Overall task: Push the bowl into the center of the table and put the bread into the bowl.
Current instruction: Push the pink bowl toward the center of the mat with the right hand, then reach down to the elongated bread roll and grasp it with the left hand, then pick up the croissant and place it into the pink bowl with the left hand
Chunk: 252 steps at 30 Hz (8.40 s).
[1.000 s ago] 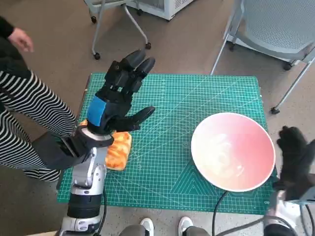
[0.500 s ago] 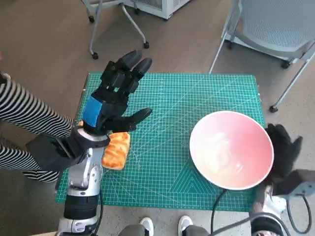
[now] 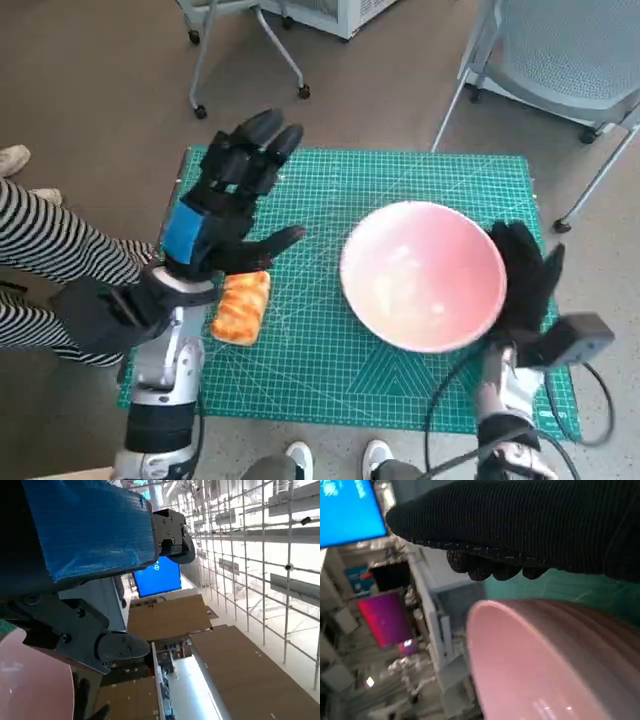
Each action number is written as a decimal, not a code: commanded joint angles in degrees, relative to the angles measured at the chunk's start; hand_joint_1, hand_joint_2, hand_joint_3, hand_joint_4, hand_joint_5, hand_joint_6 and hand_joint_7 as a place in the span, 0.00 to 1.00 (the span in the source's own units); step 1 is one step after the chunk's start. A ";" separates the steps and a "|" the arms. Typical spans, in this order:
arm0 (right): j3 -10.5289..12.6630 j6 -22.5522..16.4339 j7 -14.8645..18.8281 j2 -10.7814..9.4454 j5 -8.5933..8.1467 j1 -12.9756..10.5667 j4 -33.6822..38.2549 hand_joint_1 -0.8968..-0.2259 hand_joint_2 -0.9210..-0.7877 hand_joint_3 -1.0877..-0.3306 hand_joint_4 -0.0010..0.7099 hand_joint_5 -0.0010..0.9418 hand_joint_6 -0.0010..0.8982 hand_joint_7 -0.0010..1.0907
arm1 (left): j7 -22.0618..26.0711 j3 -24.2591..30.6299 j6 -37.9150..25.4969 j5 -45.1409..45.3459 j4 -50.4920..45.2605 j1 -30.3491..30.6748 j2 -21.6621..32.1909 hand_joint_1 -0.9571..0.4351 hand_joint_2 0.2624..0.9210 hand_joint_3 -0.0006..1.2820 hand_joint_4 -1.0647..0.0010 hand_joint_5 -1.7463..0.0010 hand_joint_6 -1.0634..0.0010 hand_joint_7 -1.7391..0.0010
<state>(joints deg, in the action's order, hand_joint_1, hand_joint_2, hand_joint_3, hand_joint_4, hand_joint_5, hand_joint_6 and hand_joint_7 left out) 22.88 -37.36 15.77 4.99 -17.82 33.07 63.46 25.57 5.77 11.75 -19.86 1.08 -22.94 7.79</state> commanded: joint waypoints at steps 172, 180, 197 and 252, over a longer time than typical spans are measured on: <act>-15.28 20.92 -0.11 5.99 5.66 -9.42 -59.99 0.25 0.00 0.54 0.33 0.01 0.12 0.50 | 6.75 -15.60 64.90 51.01 46.47 -24.28 36.26 0.60 0.76 0.00 0.68 1.00 0.56 0.95; -14.83 20.57 0.09 6.09 5.33 -9.93 -59.96 0.25 0.00 0.55 0.34 0.01 0.13 0.50 | -12.81 -19.60 64.73 71.77 44.69 -25.86 35.99 0.56 0.73 0.00 0.65 0.99 0.54 0.96; -14.27 20.87 -0.58 5.74 5.62 -11.36 -61.88 0.25 0.00 0.56 0.37 0.02 0.13 0.50 | -41.57 -37.12 58.77 90.55 51.33 -30.69 34.88 0.56 0.76 0.00 0.59 0.99 0.51 0.97; -13.92 19.15 -0.49 4.92 4.74 -11.89 -60.53 0.29 0.00 0.53 0.35 0.00 0.15 0.48 | -23.72 -42.38 62.90 62.93 57.79 -34.76 36.48 0.69 0.97 0.00 0.25 0.46 0.30 0.34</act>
<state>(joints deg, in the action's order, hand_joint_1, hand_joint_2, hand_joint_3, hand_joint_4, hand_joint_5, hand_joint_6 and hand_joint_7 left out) 8.89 -18.53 14.97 10.08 -12.48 21.65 1.68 -3.01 -39.24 72.69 49.37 59.79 -57.25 42.44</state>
